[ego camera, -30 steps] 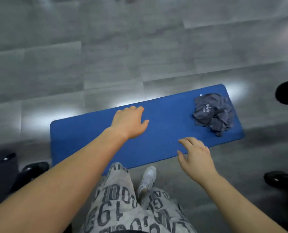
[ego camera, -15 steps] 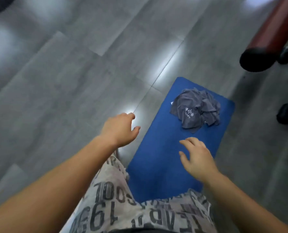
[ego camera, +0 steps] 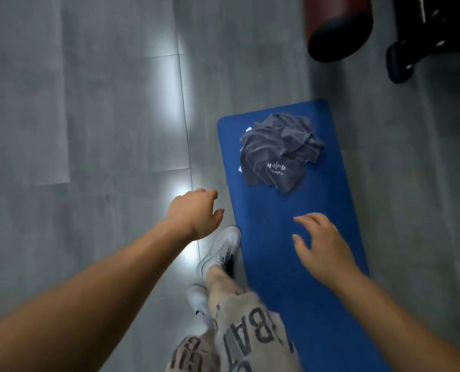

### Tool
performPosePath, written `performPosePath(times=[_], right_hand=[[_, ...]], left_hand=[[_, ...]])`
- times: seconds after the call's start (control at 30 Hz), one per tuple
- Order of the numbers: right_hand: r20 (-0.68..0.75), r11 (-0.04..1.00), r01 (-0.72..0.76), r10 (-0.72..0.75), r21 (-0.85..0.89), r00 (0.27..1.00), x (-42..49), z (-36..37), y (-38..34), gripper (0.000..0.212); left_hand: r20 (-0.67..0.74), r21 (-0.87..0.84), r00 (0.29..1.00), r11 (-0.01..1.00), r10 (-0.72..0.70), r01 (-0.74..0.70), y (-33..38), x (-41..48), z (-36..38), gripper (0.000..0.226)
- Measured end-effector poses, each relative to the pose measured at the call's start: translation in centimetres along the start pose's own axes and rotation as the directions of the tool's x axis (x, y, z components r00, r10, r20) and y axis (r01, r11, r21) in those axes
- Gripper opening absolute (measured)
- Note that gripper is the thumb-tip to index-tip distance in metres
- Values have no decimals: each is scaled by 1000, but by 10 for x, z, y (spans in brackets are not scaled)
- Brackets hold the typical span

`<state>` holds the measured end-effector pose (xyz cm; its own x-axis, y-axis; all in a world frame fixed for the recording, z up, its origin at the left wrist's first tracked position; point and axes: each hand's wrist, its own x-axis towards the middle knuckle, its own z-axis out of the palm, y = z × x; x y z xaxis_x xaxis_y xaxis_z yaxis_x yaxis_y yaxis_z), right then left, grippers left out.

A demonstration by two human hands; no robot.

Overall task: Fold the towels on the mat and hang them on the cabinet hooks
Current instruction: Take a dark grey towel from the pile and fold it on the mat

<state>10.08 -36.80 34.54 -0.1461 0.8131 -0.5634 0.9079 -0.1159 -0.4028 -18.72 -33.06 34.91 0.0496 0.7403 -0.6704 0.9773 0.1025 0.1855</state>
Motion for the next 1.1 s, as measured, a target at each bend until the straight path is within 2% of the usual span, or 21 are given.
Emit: performPosePath(times=[0.2,0.4,0.5,0.6,0.67,0.73,0.8,0.9,0.97,1.03,1.1], right_hand=[[39,989,-141,139,34,989,130,44,34,43],[33,963,-237,235,128,972,265,114,79,46],[-9,937,-277,286,214,958,323,145,99,55],[-87,916,-318,347,243,934,373,168,121,63],[-138,906,-320,367,277,920,397,180,134,64],[-212,896,-279,365,346,907,414,190,143,67],[-266,889,-226,347,398,899,425,198,145,76],[-253,863,-255,389,436,886,431,208,146,83],[-239,855,-280,410,437,880,427,215,143,65],[-297,852,-252,415,459,860,412,219,137,38],[-335,825,-194,413,530,847,385,217,126,29]], left_hand=[[51,154,995,984,80,-87,-14,166,5,42],[92,260,977,942,194,-212,-17,326,56,45],[82,244,969,938,234,-247,-11,400,84,57],[57,298,943,895,329,-331,3,465,108,71],[52,261,917,881,396,-396,12,499,119,88],[92,104,889,884,449,-457,24,525,123,111],[116,-2,874,880,472,-475,35,542,126,118],[133,-2,898,906,420,-423,45,553,135,94],[87,-52,903,907,420,-417,47,545,137,61],[80,-158,908,905,410,-395,46,524,135,33],[90,-258,894,877,439,-404,45,488,128,31]])
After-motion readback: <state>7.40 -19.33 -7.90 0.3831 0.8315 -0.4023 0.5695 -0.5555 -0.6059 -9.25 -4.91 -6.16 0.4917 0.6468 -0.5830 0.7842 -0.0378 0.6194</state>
